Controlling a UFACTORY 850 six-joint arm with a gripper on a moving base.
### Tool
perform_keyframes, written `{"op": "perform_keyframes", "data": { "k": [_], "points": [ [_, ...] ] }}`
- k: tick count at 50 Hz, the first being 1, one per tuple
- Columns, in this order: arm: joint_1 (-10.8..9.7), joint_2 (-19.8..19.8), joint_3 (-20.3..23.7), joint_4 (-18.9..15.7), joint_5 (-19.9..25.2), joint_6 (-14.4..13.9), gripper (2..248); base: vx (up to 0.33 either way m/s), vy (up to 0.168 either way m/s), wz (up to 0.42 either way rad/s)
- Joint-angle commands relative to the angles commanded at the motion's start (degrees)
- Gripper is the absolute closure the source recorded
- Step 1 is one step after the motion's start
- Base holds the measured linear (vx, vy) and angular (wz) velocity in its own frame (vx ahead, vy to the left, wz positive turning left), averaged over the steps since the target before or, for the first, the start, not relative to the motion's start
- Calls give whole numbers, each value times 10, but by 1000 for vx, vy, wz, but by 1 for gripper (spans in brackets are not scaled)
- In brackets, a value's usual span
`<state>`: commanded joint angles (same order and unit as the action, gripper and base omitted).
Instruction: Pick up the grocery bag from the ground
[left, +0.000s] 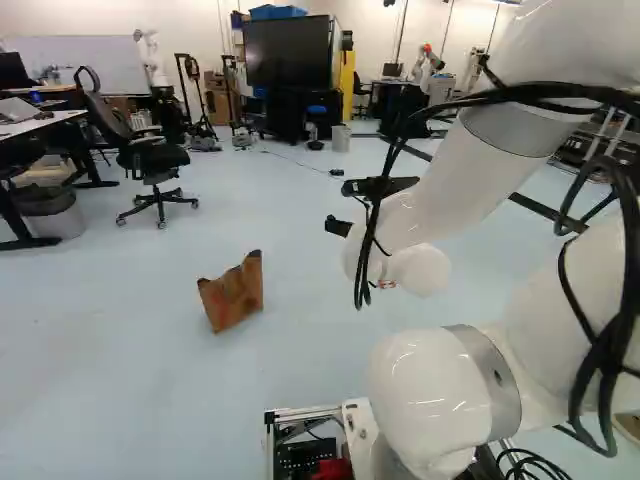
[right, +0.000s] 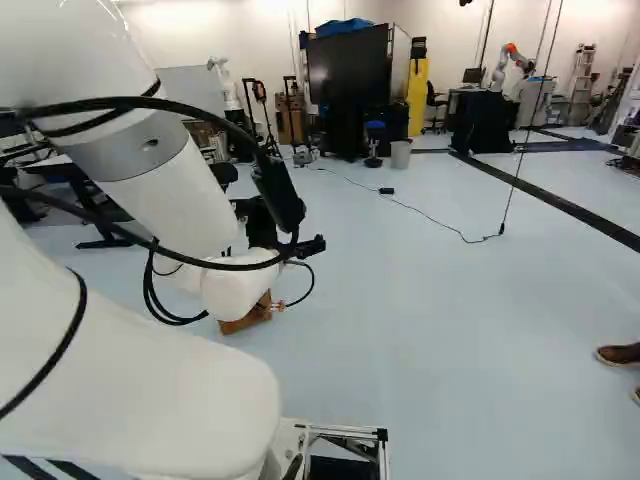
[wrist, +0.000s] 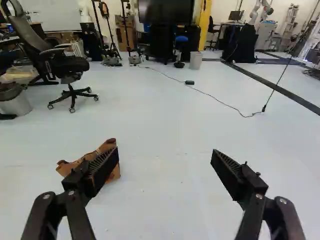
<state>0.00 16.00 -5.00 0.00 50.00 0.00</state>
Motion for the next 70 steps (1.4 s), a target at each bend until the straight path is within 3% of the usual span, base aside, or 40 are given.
{"op": "perform_keyframes", "data": {
  "k": [70],
  "points": [
    [0, 0, 0, 0, 0, 0, 3, 194, 61, 266]
  ]
}}
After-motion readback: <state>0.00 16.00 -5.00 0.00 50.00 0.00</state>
